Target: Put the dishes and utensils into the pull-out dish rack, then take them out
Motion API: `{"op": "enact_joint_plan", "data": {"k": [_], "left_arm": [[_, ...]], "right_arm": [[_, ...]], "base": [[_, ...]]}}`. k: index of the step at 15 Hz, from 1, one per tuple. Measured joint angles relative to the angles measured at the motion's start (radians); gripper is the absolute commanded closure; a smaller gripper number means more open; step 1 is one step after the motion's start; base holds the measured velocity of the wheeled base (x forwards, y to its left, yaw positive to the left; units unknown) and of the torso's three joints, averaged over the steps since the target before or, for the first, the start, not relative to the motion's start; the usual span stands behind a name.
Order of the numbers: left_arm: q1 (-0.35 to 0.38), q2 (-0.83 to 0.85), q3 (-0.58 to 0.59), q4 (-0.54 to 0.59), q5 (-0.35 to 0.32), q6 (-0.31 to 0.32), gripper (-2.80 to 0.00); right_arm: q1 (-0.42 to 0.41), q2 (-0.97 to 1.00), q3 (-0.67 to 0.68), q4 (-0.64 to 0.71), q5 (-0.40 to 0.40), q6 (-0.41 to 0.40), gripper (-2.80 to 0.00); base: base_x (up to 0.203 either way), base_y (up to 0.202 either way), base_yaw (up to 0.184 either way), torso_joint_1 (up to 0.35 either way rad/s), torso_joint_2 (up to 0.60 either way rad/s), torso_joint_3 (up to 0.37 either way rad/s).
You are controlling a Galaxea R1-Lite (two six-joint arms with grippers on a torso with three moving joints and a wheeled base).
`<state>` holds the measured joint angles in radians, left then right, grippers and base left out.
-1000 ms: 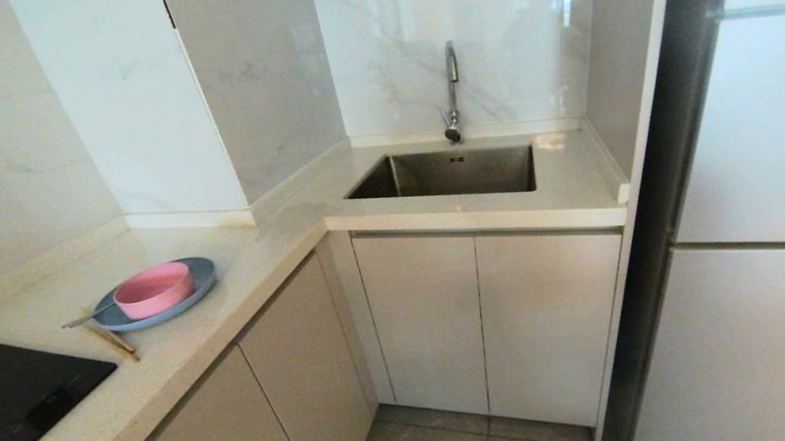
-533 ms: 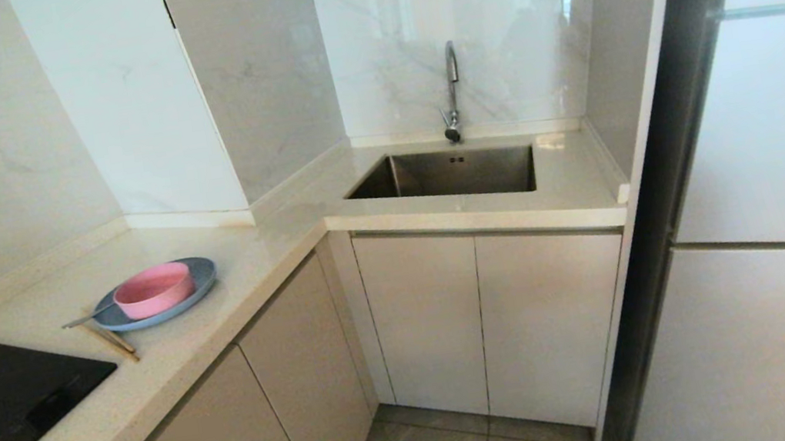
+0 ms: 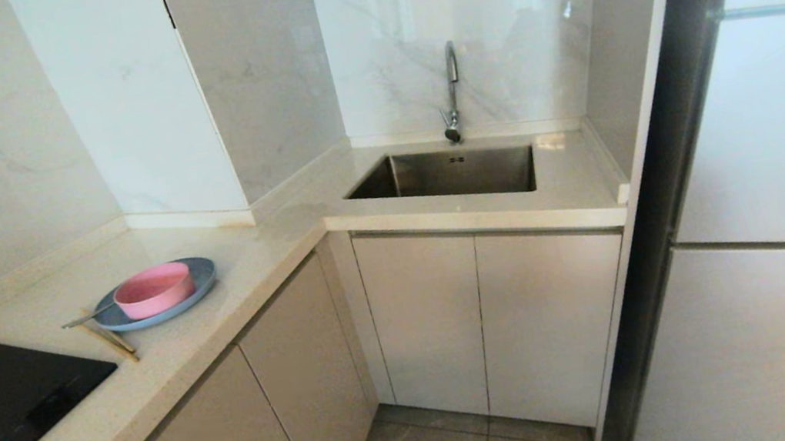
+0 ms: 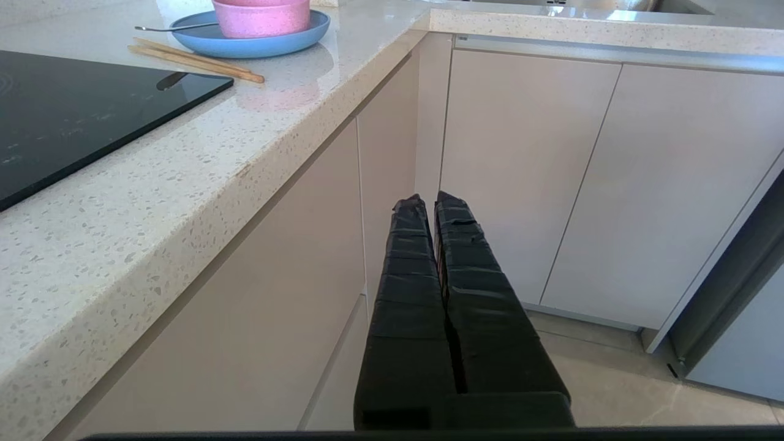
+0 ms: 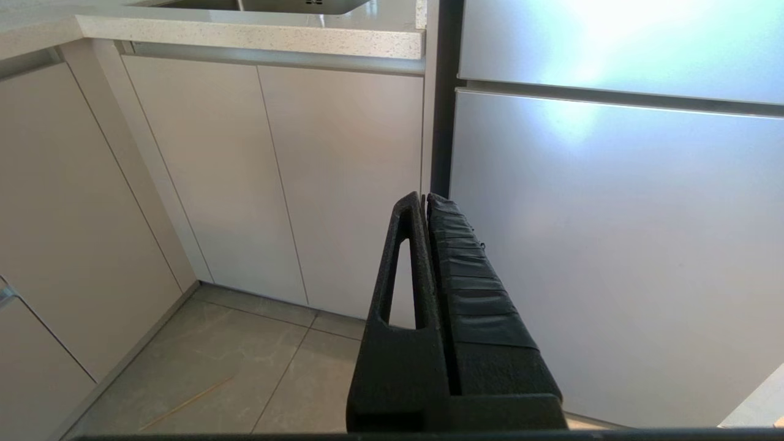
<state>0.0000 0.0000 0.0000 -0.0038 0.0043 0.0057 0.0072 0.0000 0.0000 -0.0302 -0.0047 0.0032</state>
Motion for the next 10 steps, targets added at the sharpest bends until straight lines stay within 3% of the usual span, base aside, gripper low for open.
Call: {"op": "enact_joint_plan", "data": {"k": [10], "left_arm": [[0.000,0.000,0.000,0.000,0.000,0.000,0.00]], "right_arm": [[0.000,0.000,0.000,0.000,0.000,0.000,0.00]], "base": [[0.000,0.000,0.000,0.000,0.00,0.000]]}}
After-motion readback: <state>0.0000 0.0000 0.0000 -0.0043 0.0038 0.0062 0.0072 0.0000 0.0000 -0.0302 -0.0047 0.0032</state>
